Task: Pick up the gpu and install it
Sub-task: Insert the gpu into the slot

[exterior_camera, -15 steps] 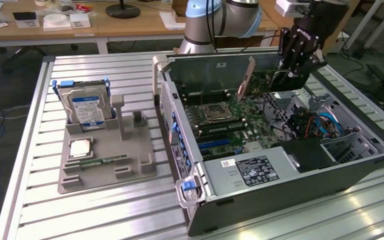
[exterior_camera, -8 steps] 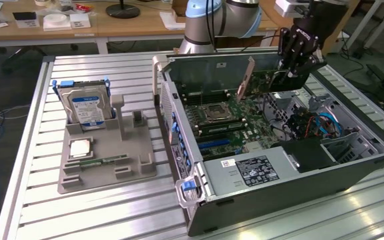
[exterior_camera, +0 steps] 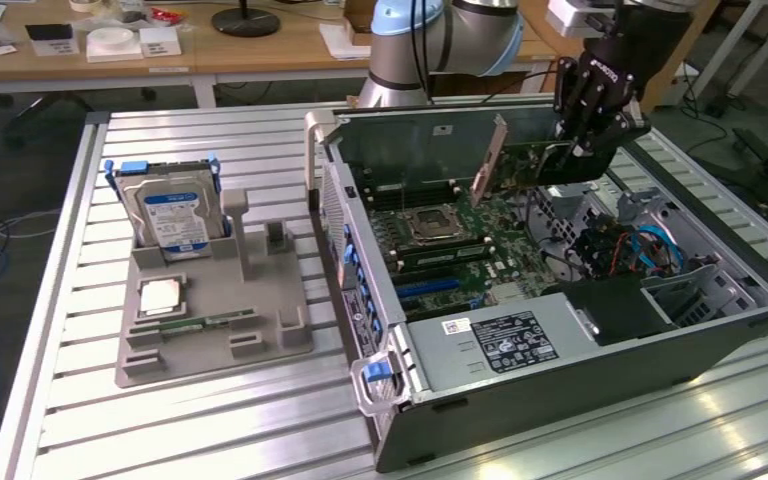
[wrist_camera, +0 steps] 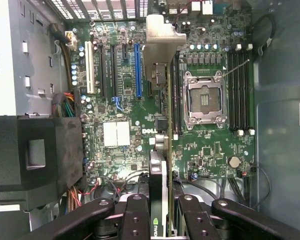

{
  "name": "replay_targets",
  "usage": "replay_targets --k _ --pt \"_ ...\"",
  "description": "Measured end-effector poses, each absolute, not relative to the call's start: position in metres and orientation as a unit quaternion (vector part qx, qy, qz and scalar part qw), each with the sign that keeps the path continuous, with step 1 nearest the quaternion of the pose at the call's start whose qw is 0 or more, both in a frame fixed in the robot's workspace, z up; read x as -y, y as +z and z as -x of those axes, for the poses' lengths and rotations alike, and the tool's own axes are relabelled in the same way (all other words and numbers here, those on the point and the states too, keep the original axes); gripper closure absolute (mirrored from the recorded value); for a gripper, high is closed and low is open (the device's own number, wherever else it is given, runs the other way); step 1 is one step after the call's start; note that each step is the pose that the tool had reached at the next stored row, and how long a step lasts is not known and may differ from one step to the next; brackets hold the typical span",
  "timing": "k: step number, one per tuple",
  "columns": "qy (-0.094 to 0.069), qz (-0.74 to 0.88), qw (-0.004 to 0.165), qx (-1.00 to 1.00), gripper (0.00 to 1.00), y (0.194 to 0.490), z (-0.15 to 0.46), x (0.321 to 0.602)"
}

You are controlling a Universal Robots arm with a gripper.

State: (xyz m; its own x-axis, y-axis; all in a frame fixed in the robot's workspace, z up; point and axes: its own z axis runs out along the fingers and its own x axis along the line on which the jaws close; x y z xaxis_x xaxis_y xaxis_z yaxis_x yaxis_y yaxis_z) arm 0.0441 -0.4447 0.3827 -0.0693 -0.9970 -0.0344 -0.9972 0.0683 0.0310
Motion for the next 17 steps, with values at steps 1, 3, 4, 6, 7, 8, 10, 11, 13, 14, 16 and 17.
replay_targets --k 1,3,4,6,7,8,10,11,13,14,16,17 --pt "0.023 0.682 0.002 -0.731 0.73 0.3827 -0.0441 0.4447" --pt "0.023 0.682 0.002 -0.731 0.73 0.3827 -0.0441 0.4447" --pt "0.023 0.682 0.002 -0.731 0.73 0.3827 -0.044 0.4447" --pt "0.023 0.682 0.002 -0.731 0.73 0.3826 -0.0416 0.4447" --pt "0.023 0.682 0.002 -0.731 0.73 0.3825 -0.0406 0.4447" --pt "0.023 0.682 0.002 -0.731 0.73 0.3826 -0.0399 0.4447" --pt "0.023 0.682 0.002 -0.731 0.73 0.3825 -0.0386 0.4448" --pt "0.023 0.682 0.002 -0.731 0.73 0.3825 -0.0383 0.4448" --pt "0.023 0.682 0.002 -0.731 0.73 0.3825 -0.038 0.4448" --pt "0.023 0.682 0.002 -0.731 0.73 0.3825 -0.0379 0.4448" --pt "0.023 0.682 0.002 -0.731 0.73 0.3825 -0.0369 0.445" --pt "0.023 0.682 0.002 -0.731 0.73 0.3825 -0.036 0.4452"
